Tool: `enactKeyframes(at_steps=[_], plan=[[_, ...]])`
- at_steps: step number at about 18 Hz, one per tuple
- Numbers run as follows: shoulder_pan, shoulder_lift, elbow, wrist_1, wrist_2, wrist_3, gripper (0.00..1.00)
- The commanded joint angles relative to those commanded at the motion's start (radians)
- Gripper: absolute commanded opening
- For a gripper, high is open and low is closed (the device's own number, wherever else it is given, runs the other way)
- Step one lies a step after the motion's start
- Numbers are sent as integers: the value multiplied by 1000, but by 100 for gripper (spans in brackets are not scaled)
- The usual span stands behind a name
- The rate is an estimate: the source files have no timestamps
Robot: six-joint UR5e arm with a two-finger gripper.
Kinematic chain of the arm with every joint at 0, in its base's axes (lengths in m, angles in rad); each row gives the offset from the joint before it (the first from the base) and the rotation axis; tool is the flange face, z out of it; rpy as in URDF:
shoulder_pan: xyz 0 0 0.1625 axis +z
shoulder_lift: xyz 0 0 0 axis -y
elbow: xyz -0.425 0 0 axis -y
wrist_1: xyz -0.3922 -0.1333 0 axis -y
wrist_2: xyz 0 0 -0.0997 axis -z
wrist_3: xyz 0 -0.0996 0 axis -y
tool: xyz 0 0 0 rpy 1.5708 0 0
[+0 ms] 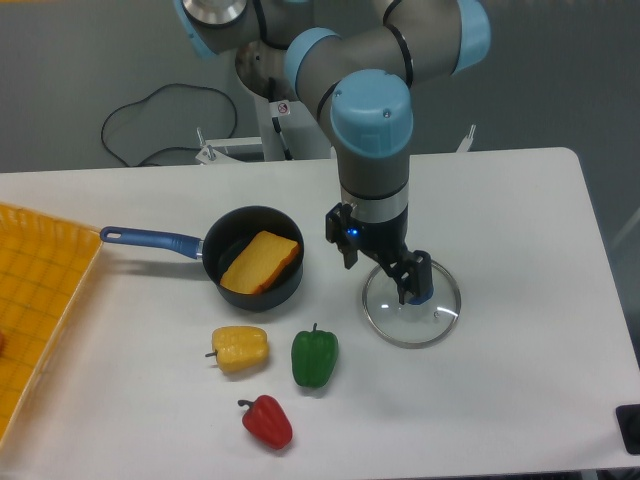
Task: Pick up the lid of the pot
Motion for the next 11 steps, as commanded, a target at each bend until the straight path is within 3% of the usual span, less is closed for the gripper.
enactKeyframes(at_steps=[5,8,11], plan=[[2,-3,-8,0,-26,12,100],[11,-6,-57,2,-26,11,100],[25,-9,-115,73,-23,9,100]])
